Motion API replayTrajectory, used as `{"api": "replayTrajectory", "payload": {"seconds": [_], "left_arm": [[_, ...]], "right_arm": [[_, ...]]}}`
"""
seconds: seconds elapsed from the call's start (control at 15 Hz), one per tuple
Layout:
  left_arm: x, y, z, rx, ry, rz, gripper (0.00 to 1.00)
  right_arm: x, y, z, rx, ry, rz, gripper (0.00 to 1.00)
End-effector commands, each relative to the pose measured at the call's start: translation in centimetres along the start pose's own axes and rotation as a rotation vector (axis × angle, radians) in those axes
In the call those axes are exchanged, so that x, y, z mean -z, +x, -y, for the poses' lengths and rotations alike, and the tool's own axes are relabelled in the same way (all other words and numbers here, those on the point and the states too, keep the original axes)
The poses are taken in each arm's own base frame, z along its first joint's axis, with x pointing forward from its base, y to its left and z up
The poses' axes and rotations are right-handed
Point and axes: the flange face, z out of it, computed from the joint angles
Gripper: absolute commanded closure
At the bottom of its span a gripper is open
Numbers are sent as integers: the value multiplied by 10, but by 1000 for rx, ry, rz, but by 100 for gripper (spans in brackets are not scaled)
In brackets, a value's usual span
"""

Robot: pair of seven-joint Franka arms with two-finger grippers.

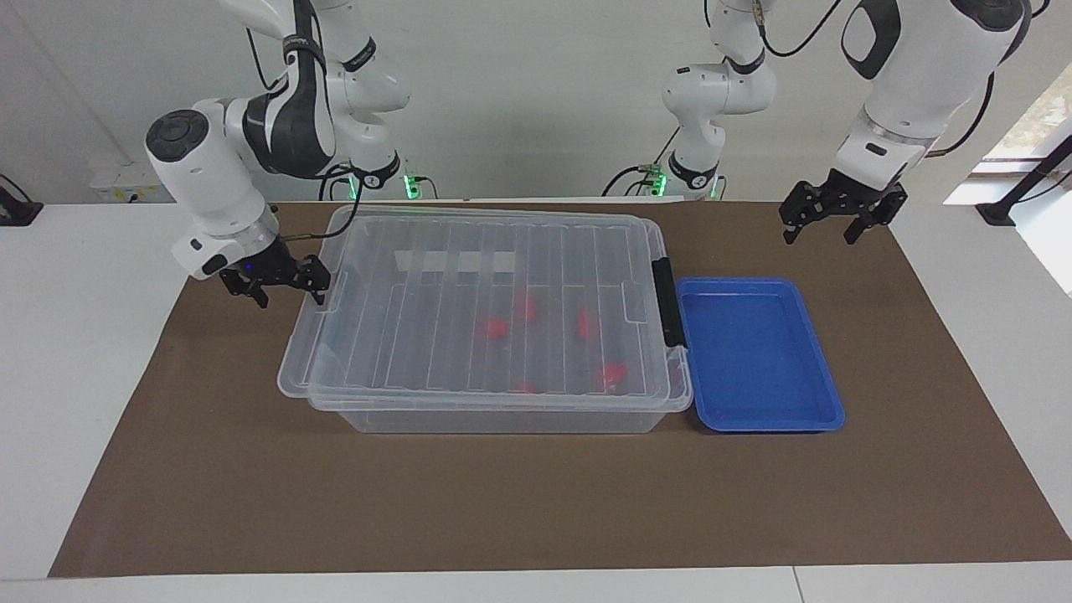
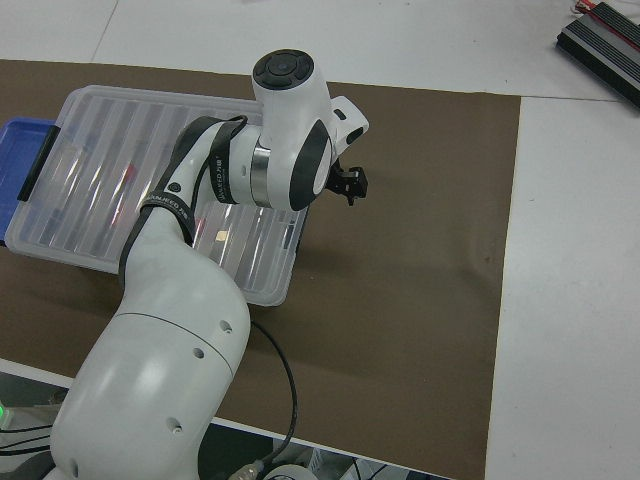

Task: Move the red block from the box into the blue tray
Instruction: 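Grip the clear lid edge with the right gripper and slide it away, then reach the left gripper into the box and grasp a red block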

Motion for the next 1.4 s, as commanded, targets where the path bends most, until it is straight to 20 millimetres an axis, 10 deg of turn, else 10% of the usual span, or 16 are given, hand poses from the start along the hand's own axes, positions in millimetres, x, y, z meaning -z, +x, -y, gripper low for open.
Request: {"api": "replayTrajectory", "payload": {"seconds": [0.0,1.13,1.33], "left_arm": [[-1,-6,1,-12,13,20,0],[-3,-2,-14,-37,13,-21,0],[-11,-7,-53,-100,11,-51,0]], "right_arm": [[-3,-10,-20,30,4,-8,0],[6,-20,-107,95,-13,-26,0],[7,-24,-122,104,-16,-27,0]]}}
